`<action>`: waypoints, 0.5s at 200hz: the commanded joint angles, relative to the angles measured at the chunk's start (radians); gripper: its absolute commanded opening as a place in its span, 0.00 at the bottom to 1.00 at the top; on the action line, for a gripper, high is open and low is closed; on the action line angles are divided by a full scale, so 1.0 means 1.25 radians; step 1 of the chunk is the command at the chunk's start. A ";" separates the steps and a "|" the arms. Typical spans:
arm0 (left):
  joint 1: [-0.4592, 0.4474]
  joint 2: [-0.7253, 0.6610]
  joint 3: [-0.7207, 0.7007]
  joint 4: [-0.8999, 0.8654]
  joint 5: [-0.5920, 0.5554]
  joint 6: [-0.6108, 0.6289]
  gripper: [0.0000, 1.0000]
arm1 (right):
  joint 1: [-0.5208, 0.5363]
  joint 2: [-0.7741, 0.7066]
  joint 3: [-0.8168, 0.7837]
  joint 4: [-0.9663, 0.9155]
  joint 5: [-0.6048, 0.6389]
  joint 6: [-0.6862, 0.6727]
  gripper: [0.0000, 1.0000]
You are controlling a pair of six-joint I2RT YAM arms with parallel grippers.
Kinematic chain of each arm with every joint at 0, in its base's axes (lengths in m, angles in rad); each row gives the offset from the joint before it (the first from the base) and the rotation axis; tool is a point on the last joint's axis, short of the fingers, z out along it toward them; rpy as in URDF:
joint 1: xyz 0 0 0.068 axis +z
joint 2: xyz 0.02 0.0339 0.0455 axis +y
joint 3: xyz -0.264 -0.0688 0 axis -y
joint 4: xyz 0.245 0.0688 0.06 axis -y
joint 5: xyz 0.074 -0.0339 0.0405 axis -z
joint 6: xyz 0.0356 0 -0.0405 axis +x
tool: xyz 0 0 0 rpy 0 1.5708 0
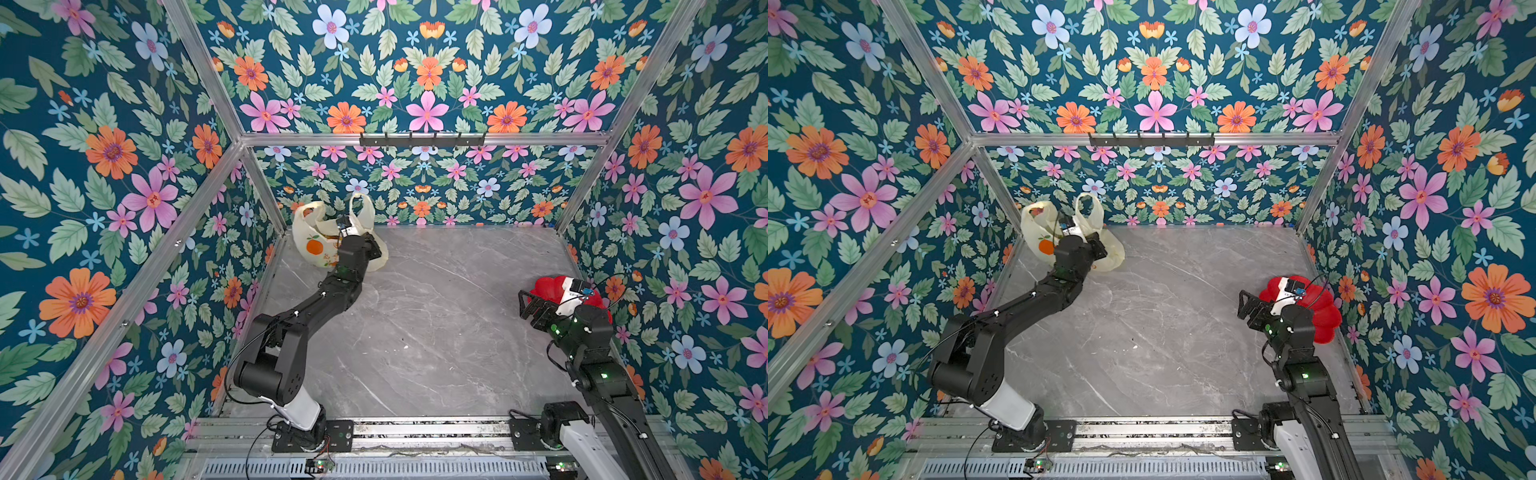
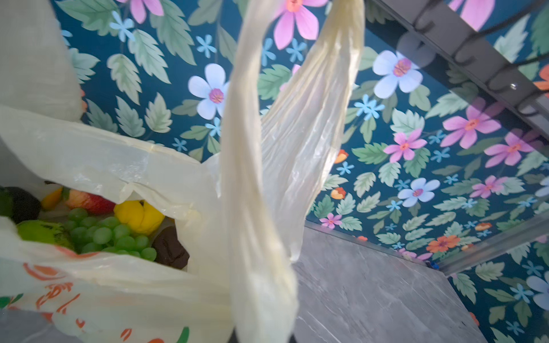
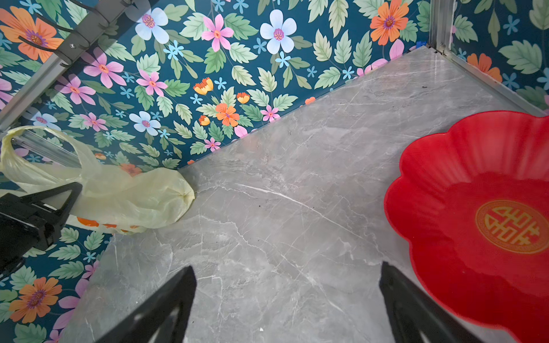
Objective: Take fruits out of the plastic bag
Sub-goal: Move the plastic bag to the top-center of the table.
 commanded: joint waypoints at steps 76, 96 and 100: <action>-0.378 0.176 0.236 -0.053 -0.176 0.087 0.00 | 0.000 0.038 0.016 0.024 -0.008 0.034 0.96; -0.411 0.213 0.286 -0.075 -0.148 0.088 0.02 | 0.000 0.037 0.019 0.020 -0.008 0.036 0.96; -0.415 0.218 0.295 -0.084 -0.141 0.089 0.04 | 0.000 0.036 0.019 0.019 -0.007 0.036 0.96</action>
